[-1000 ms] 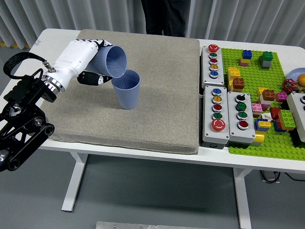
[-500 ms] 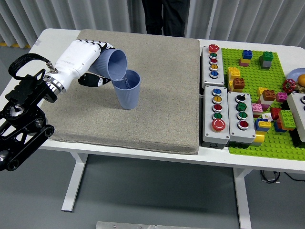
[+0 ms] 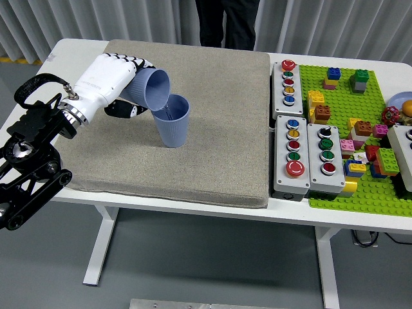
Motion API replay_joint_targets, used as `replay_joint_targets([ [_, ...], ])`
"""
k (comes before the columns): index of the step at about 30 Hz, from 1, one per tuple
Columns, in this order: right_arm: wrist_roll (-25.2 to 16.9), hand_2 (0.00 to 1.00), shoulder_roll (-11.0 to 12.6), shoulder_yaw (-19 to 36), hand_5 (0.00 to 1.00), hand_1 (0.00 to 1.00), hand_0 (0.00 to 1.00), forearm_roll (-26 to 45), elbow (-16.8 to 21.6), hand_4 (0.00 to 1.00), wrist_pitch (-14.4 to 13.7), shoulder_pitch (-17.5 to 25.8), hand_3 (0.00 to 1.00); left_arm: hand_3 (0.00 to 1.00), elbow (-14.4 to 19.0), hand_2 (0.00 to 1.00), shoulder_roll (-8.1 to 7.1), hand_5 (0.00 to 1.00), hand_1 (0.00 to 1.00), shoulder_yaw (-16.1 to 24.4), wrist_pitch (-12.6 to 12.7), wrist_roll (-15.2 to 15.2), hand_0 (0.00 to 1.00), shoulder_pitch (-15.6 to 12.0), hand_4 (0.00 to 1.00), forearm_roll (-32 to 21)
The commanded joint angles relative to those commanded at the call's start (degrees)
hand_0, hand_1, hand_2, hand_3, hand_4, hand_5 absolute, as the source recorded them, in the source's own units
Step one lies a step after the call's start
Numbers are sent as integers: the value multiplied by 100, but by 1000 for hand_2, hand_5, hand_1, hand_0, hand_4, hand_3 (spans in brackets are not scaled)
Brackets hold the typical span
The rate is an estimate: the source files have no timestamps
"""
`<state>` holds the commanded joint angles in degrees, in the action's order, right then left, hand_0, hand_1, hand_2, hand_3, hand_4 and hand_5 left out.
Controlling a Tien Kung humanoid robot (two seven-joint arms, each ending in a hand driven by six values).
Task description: Pick cup pour cup place
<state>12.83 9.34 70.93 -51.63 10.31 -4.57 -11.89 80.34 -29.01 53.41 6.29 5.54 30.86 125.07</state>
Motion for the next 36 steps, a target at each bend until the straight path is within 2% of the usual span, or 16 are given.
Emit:
replay_joint_targets([
  [18,5,674,-2,2,344,682,721,-18,0,135,3,21,629,542,-8,566,-128,13,554,-252,161,112,580,113,648,236],
  [29,11,675,-2,13,343,682,721,-47,0,136,11,47,630,539,63,565,-256,14,553,-424,275,165,577,245,647,342],
  [36,3,674,5,-5,343,682,721,-9,0,136,6,22,630,539,77,563,-274,17,551,-518,248,192,574,333,649,359],
])
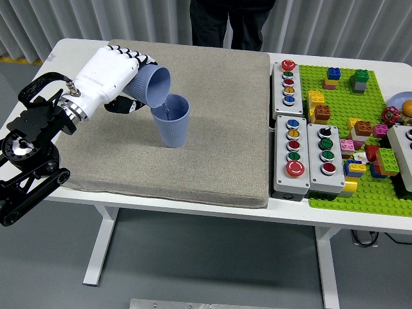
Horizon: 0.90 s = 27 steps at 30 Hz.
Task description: Pick cup pour cup place
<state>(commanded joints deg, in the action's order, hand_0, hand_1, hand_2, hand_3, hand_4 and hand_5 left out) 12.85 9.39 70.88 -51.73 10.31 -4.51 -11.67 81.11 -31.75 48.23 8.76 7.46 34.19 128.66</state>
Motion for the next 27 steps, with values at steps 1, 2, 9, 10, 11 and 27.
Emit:
replay_joint_targets([
  [1,-3,674,0,-6,343,682,721,12,0,136,-2,-1,630,539,3,563,0,17,551,-7,0,6,574,5,649,3],
  [2,-5,675,0,-11,343,682,721,23,0,137,-3,-5,630,538,6,563,1,17,551,-13,-3,8,574,14,650,4],
  [9,-3,674,0,-3,343,682,721,16,0,136,-2,-17,630,539,9,563,-19,20,550,-79,12,28,574,66,652,16],
  [10,-3,674,1,-4,343,682,721,17,0,136,-3,-18,630,539,13,563,-23,20,550,-86,17,37,574,68,652,24],
  [11,-4,674,2,-7,343,682,721,19,0,136,-4,-19,630,539,17,563,-26,20,550,-90,21,44,574,70,652,33],
  [27,-7,674,2,-21,342,682,721,51,0,136,-10,-35,630,538,58,562,-38,25,551,-122,105,108,575,124,654,103],
])
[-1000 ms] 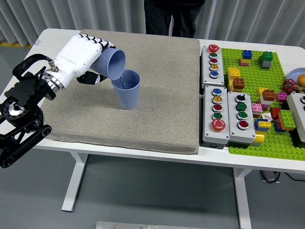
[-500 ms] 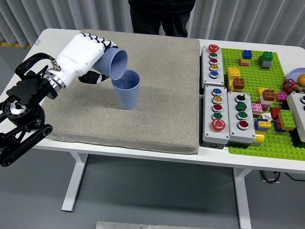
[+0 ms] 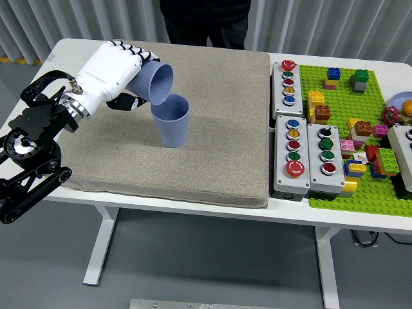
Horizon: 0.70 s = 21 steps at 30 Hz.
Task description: Pick cup pour cup place
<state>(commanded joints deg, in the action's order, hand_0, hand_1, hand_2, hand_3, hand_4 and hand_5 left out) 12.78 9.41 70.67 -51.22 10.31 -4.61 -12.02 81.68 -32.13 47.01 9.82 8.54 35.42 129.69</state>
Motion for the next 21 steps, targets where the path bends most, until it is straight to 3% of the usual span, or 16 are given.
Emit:
replay_joint_targets([
  [21,8,673,-4,3,342,682,721,-33,0,136,6,30,630,537,-68,561,33,25,550,4,86,-7,575,-56,657,-221],
])
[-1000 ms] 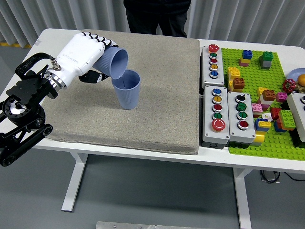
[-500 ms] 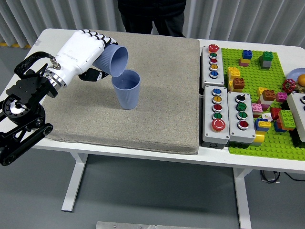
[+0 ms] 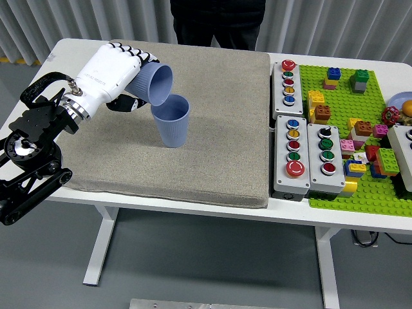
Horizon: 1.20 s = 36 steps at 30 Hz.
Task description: Pick cup pour cup place
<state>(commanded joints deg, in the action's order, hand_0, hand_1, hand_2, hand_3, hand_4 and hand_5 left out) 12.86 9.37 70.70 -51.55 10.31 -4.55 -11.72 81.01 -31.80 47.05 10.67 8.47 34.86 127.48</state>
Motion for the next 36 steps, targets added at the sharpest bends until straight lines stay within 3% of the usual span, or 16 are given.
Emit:
replay_joint_targets([
  [4,5,674,-4,7,340,683,721,-20,0,135,4,17,630,537,-34,561,18,26,550,146,33,-40,576,-57,657,-185],
  [8,13,674,-12,20,340,683,721,-50,0,134,13,34,630,536,-75,561,58,27,550,434,209,-164,575,-140,659,-755],
  [15,5,674,-10,-5,340,683,721,-17,0,136,11,18,631,534,-122,561,100,31,549,746,536,-618,574,-236,662,-2467],
  [24,-13,674,-14,-21,335,682,721,10,0,132,2,5,632,534,-296,560,455,34,549,1115,629,-1673,577,-523,663,-4627],
  [25,-12,674,-14,-12,335,682,721,-2,0,132,6,7,632,534,-328,560,490,34,549,1162,750,-1765,577,-570,663,-4850],
  [29,-11,674,-14,-10,332,682,721,-12,0,133,8,3,632,532,-414,558,587,38,547,1297,984,-1980,578,-703,664,-5798],
  [36,-9,673,-25,9,332,682,721,-16,0,131,-4,3,632,535,-647,559,847,41,548,1550,1152,-2136,583,-951,661,-7417],
])
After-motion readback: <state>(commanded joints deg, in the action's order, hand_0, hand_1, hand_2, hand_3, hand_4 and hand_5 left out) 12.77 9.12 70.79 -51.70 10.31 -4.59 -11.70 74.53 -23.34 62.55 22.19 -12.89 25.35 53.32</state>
